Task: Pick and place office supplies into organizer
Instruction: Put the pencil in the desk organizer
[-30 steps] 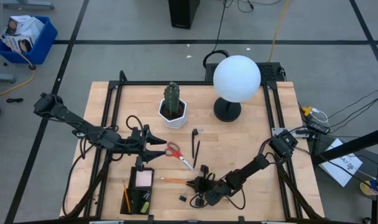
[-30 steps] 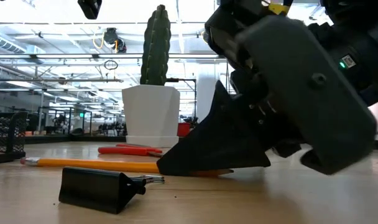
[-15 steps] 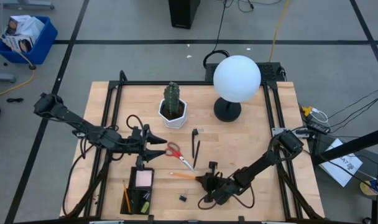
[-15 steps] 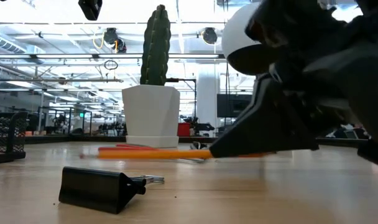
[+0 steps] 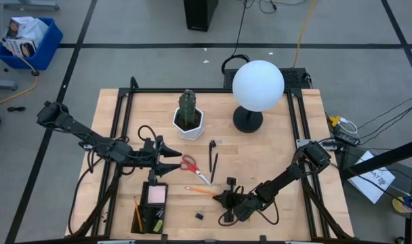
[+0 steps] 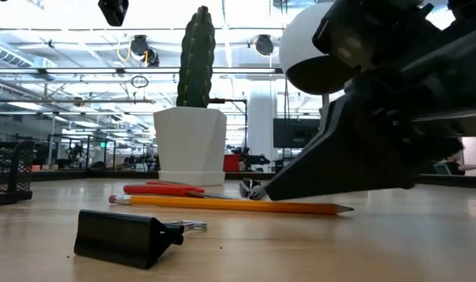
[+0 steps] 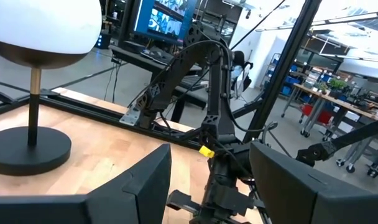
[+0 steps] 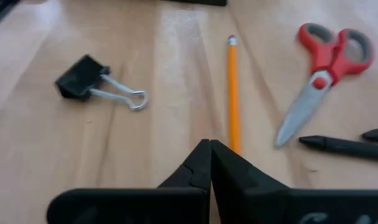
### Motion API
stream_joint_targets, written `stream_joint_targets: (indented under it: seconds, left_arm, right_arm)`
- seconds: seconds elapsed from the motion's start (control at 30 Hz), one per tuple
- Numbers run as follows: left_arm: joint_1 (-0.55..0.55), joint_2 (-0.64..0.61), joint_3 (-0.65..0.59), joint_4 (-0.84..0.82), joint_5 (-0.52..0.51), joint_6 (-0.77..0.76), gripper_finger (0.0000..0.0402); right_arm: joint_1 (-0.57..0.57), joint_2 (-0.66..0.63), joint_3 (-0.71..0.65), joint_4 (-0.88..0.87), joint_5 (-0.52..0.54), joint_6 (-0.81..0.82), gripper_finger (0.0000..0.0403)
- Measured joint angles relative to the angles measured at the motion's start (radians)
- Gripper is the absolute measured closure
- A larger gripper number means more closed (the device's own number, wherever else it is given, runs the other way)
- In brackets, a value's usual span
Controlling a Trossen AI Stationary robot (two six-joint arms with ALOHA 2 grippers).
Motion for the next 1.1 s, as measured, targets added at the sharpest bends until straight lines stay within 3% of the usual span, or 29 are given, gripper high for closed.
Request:
stream_joint_targets:
  seconds: [0.13,0.37,0.63,0.8,1.1]
  left_arm:
    - [0.000,0.000,0.000,0.000,0.000,0.000,0.0176]
    - [0.000,0.000,0.000,0.000,0.000,-0.012,0.0176]
    - [0.000,0.000,0.000,0.001,0.000,-0.013,0.0176]
    - [0.000,0.000,0.000,0.001,0.000,-0.023,0.0176]
    - [0.000,0.000,0.000,0.001,0.000,-0.022,0.0176]
  right_arm:
    - [0.007,0.000,0.000,0.000,0.005,0.013,0.0368]
    - [0.029,0.000,0.000,0.007,0.119,0.004,0.0278]
    - [0.013,0.029,-0.037,0.020,0.089,0.124,0.0218]
    - [-0.006,0.048,-0.103,0.131,0.034,0.186,0.0223]
    - [-0.014,0.054,-0.167,0.173,0.012,0.186,0.0319]
